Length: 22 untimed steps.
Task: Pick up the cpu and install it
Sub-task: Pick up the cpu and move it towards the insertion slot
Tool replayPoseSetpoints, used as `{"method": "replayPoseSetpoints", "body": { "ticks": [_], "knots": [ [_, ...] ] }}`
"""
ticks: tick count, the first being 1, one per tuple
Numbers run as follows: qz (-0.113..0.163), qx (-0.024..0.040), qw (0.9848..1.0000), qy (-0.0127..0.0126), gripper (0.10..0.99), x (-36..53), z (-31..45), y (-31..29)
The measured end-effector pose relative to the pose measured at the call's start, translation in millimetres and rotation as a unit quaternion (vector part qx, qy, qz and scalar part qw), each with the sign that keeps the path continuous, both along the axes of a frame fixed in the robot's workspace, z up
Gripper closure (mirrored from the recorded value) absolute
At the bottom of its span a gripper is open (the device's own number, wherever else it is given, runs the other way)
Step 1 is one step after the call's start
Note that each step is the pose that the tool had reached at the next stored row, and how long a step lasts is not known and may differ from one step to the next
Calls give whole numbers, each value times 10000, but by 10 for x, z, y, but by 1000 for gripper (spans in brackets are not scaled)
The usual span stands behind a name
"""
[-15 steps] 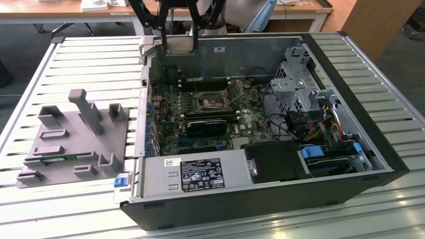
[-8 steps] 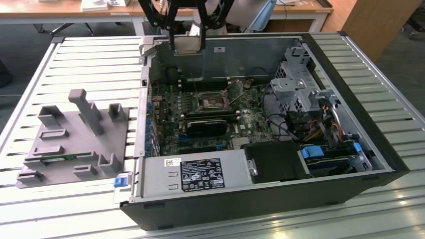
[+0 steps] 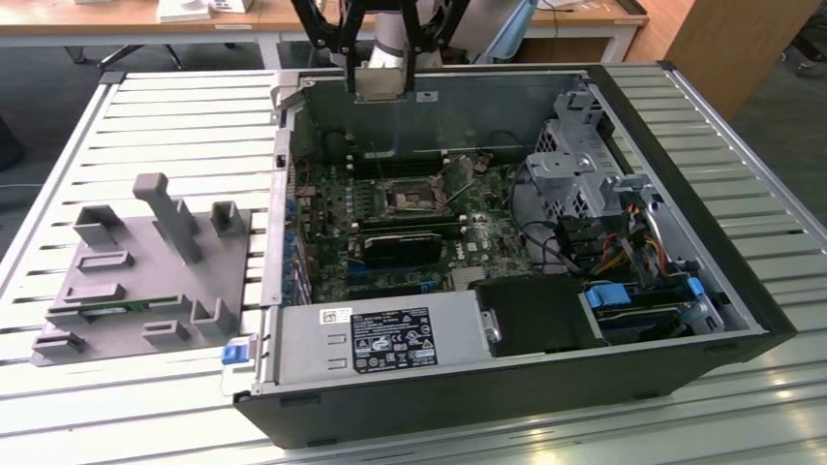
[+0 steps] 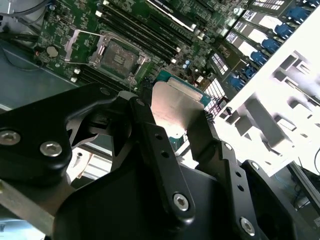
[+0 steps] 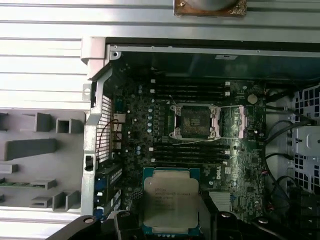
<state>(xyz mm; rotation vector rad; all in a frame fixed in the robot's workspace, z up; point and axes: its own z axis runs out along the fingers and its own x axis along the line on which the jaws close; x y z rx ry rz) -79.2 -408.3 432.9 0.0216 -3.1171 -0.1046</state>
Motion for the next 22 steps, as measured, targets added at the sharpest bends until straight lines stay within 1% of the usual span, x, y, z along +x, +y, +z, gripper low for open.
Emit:
{"method": "replayPoseSetpoints", "body": {
  "ticks": [5, 12, 15, 22],
  "knots": [
    [0, 1, 10000, 0, 553, 77, -3, 58],
    [0, 2, 10000, 0, 553, 129, -9, 114],
    [0, 1, 10000, 0, 553, 159, -14, 185],
    [0, 2, 10000, 0, 553, 265, -34, 385]
  ]
}}
